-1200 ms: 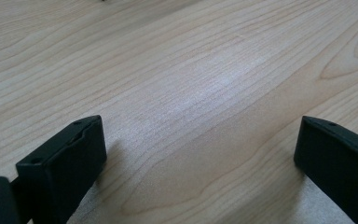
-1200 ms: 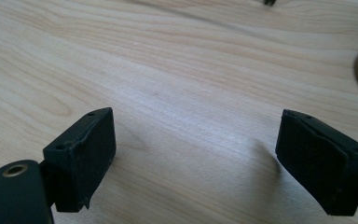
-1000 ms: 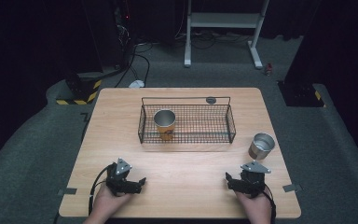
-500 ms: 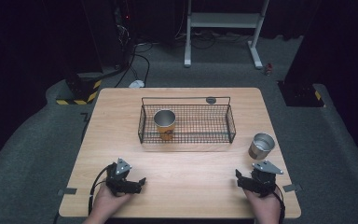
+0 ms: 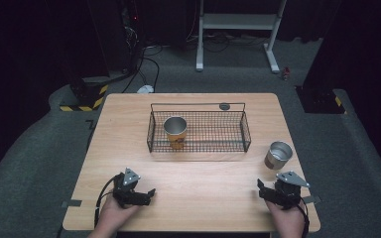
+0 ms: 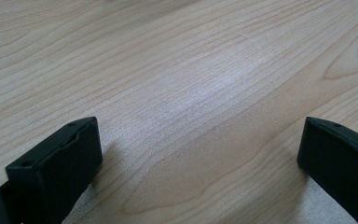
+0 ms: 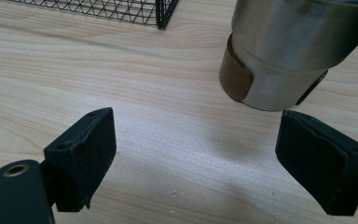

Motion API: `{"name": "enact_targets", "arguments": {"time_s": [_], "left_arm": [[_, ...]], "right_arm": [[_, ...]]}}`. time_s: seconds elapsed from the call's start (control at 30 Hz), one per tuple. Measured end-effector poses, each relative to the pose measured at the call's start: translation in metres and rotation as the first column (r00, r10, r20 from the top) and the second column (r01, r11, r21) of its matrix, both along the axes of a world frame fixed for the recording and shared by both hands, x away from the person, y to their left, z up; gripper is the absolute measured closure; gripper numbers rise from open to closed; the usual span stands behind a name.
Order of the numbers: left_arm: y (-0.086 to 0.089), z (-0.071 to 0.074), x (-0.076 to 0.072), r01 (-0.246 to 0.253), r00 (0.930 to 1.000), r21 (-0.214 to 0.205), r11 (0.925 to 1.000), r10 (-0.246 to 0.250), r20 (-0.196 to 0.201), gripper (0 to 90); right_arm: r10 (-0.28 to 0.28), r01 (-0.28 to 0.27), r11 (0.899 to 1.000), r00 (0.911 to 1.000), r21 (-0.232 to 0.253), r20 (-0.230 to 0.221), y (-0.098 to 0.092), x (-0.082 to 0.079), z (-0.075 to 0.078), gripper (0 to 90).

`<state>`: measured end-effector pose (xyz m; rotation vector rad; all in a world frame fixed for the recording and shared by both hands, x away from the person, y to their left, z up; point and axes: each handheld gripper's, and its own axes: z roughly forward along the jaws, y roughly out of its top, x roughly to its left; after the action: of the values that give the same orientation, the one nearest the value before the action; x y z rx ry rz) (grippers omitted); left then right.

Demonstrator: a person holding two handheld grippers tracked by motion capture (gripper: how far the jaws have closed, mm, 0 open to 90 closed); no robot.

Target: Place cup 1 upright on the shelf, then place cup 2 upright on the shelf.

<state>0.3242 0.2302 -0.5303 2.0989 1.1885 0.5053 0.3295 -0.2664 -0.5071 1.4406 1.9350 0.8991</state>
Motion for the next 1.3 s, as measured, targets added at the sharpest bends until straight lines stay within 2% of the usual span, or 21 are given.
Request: {"name": "enact_targets", "arguments": {"time_s": [0.47,0.67,0.8,0.9,1.03,1.3], "left_arm": [[0.0,0.0,0.0,-0.001,1.0,-0.002,1.0,0.001,0.001,0.3],[-0.001,0.0,0.0,-0.003,1.0,-0.003,1.0,0.003,0.0,0.3],[0.0,0.0,0.0,0.002,1.0,-0.005,1.0,-0.002,-0.003,0.2],[0.0,0.0,0.0,0.004,1.0,-0.002,1.0,-0.004,-0.002,0.2],[0.0,0.0,0.0,0.005,1.0,-0.005,1.0,-0.005,-0.001,0.2],[-0.001,0.0,0.001,0.013,0.9999,-0.002,0.9999,-0.013,-0.002,0.2]], "right_arm": [[-0.067,0.066,0.998,0.9972,0.02,0.034,-0.008,0.001,0.004,9.6],[-0.103,0.102,0.993,0.9945,0.051,0.018,-0.017,0.004,0.006,9.5],[-0.093,0.092,0.995,0.995,0.036,0.036,-0.017,0.008,0.011,9.5],[-0.102,0.1,0.994,0.9941,0.05,0.037,-0.016,0.011,0.012,9.5],[-0.104,0.102,0.994,0.9935,0.042,0.047,-0.014,0.016,0.013,9.5],[-0.126,0.123,0.991,0.9911,0.049,0.044,-0.021,0.025,0.013,9.5]]}}
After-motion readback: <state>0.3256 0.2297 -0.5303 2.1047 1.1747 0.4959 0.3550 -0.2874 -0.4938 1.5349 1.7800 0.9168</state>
